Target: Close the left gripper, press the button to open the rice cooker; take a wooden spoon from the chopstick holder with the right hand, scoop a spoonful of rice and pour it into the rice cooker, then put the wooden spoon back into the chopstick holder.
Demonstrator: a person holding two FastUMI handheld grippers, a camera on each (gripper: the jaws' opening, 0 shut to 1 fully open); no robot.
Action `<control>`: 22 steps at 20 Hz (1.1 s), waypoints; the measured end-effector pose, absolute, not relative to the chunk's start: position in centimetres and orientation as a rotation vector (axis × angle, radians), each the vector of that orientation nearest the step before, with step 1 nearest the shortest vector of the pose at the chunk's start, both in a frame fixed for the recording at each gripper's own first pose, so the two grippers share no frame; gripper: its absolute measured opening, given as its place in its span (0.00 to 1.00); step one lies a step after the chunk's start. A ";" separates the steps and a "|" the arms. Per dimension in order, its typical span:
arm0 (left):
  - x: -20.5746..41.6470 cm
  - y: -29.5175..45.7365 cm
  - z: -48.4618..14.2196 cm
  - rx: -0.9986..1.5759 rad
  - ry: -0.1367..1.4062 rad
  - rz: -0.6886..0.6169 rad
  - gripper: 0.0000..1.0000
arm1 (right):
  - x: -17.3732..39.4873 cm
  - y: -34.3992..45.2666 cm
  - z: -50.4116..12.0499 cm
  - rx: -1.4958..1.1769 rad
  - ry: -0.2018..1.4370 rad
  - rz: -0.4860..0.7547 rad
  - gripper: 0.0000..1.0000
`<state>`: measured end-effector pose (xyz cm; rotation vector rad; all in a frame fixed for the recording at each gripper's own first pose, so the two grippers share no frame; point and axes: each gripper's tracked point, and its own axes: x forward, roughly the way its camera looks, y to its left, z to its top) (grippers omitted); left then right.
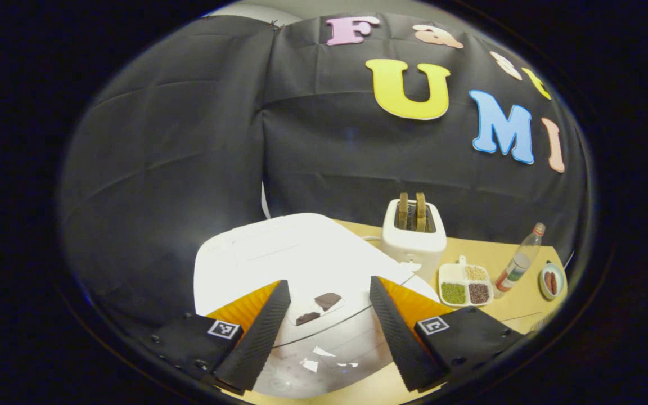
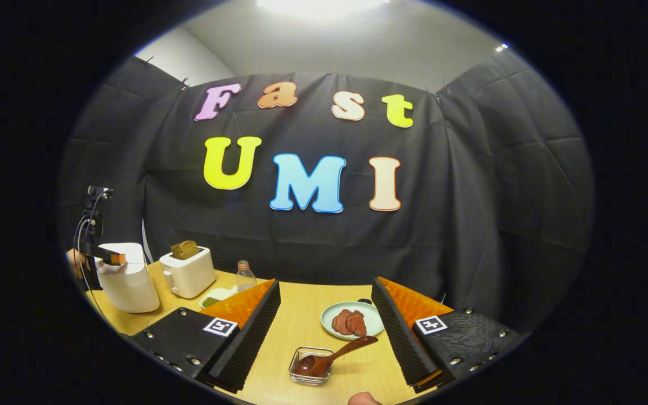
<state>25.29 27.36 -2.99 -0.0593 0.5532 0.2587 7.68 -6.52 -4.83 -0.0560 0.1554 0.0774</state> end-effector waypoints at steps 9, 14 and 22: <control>26.3 26.1 5.0 0.035 0.218 0.107 0.98 | 7.1 -0.3 0.2 -0.020 0.035 0.164 0.99; 25.0 24.6 7.7 0.019 0.136 0.044 0.93 | 6.1 1.4 1.3 -0.023 -0.027 0.154 0.99; 23.8 23.7 8.2 0.056 0.106 -0.015 0.98 | 5.0 3.3 0.4 -0.001 -0.015 0.156 0.99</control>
